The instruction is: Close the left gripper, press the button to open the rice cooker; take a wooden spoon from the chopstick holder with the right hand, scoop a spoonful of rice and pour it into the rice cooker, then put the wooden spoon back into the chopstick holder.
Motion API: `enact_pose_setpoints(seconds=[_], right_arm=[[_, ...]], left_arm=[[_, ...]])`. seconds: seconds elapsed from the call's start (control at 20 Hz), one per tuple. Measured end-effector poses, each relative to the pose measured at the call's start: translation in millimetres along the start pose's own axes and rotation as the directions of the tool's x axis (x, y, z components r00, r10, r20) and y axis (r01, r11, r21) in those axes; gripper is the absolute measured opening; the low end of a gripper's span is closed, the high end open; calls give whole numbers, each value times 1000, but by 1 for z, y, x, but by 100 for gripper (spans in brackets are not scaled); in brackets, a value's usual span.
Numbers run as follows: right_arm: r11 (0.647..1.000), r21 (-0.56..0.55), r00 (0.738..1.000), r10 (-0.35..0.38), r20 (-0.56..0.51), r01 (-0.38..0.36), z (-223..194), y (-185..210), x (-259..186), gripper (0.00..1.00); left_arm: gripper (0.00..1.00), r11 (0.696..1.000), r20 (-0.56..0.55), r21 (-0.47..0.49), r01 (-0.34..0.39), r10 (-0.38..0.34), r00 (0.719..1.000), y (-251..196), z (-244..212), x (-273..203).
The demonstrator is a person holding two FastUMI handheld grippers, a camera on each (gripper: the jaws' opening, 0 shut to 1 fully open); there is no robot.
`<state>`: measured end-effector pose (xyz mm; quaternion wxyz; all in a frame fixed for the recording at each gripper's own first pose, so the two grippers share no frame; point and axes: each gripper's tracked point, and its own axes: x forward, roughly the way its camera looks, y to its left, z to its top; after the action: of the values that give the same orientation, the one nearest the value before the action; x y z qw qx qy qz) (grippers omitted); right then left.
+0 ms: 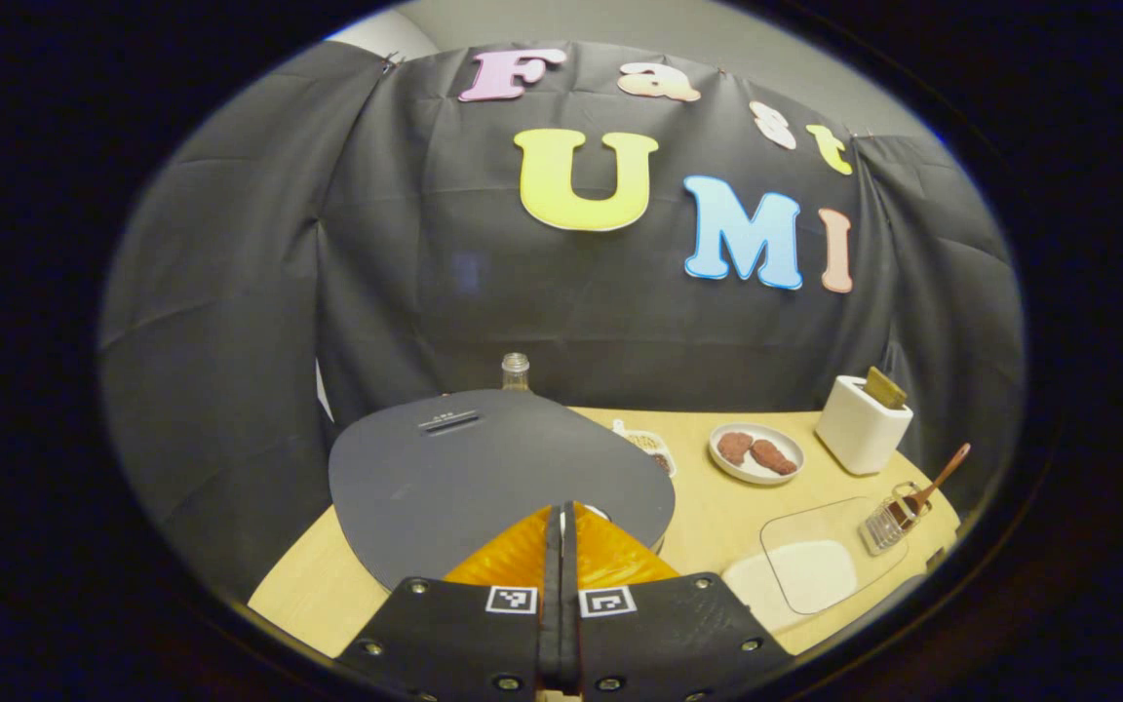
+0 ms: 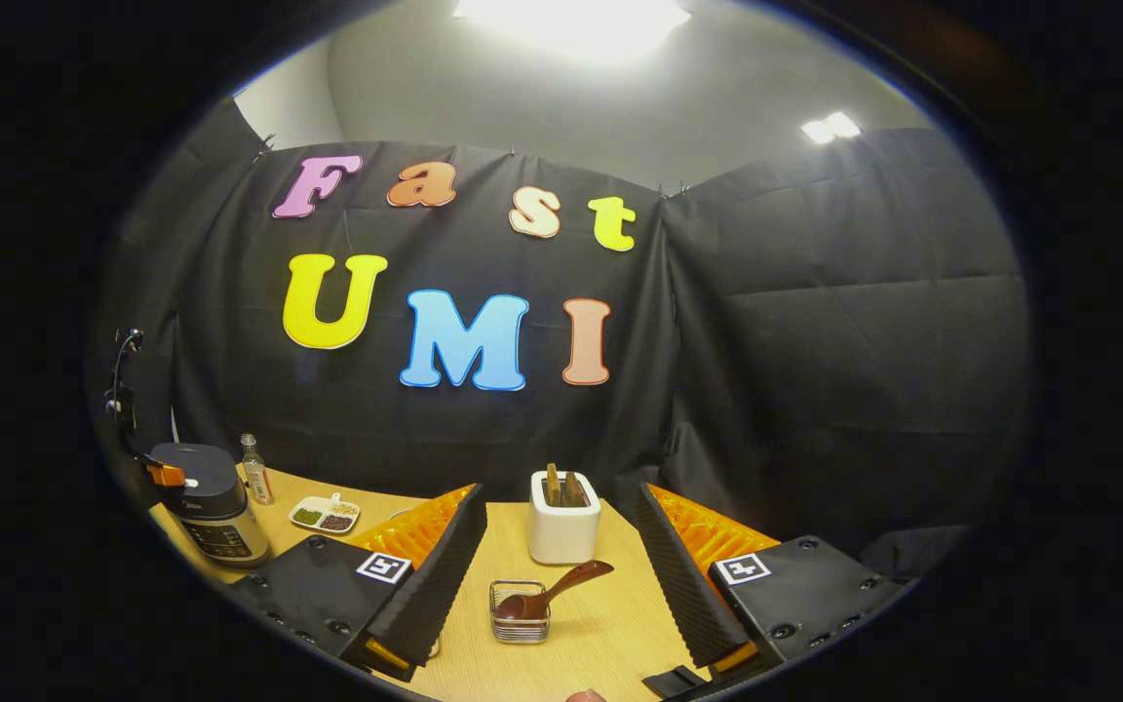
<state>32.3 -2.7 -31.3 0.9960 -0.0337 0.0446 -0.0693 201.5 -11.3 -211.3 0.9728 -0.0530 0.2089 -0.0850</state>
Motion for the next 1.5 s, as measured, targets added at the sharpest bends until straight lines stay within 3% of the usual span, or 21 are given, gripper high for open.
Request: enact_pose_setpoints(seconds=[0.25,0.45,0.6,1.1,1.35,1.5], right_arm=[[1000,-2,1000,17,-7,-17,-2,6,-1,96],[999,3,999,37,-9,-37,-3,10,-2,96],[999,1,999,43,10,-43,3,9,-3,96],[999,26,999,38,23,-38,0,-5,-9,96],[998,27,998,57,25,-58,-5,-6,-9,96],[997,40,997,72,17,-72,-10,-6,-7,96]], left_arm=[[2,1000,-14,10,-12,12,1000,-2,-11,-1],[2,998,-24,-63,-1,0,1000,-1,-18,0],[2,999,-9,-36,-11,10,1000,-3,-14,2],[2,996,128,26,-80,76,989,4,59,-23],[2,989,269,8,-146,138,953,17,125,-64],[1,990,335,-28,-135,137,932,13,151,-94]])
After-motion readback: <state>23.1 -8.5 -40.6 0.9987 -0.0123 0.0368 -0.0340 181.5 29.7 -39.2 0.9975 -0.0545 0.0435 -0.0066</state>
